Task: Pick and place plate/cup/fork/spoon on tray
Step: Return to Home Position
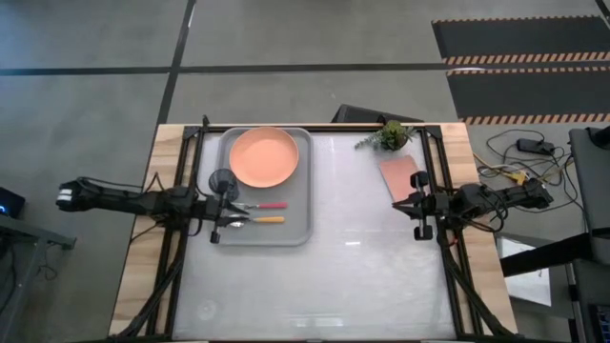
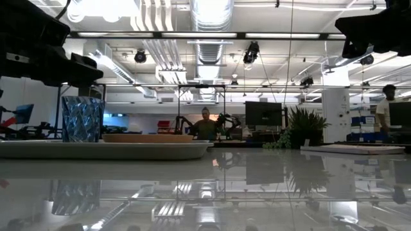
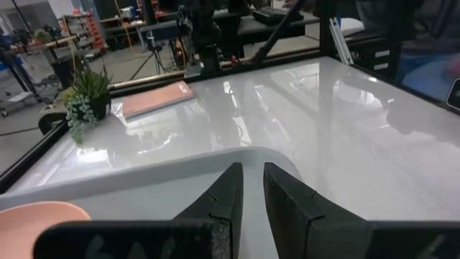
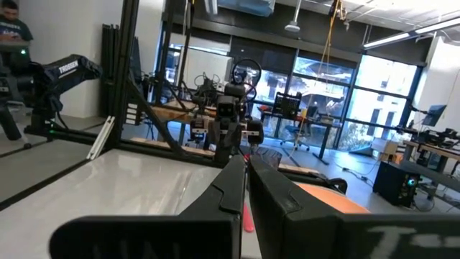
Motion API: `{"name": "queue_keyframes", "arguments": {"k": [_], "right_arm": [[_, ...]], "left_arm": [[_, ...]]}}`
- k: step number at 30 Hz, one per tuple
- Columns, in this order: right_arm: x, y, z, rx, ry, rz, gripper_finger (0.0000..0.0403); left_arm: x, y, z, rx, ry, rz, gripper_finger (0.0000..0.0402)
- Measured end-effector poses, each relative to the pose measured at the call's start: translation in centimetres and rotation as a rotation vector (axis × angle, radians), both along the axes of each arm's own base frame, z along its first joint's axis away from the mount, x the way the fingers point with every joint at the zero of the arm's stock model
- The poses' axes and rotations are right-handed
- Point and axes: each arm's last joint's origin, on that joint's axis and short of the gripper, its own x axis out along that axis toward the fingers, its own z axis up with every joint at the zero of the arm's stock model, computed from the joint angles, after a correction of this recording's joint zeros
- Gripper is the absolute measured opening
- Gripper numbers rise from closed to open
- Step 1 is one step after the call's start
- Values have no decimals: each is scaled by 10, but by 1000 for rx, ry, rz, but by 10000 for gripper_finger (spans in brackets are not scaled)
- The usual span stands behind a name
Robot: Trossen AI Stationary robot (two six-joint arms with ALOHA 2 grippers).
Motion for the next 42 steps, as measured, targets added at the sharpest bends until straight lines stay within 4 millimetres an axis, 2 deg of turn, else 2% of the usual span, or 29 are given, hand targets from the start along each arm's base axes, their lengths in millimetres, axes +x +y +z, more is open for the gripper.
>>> {"name": "queue_keyframes", "arguments": {"k": [42], "right_arm": [[0, 0, 0, 0, 0, 0, 9]], "left_arm": [[5, 0, -12, 8, 114, -1, 40]]}}
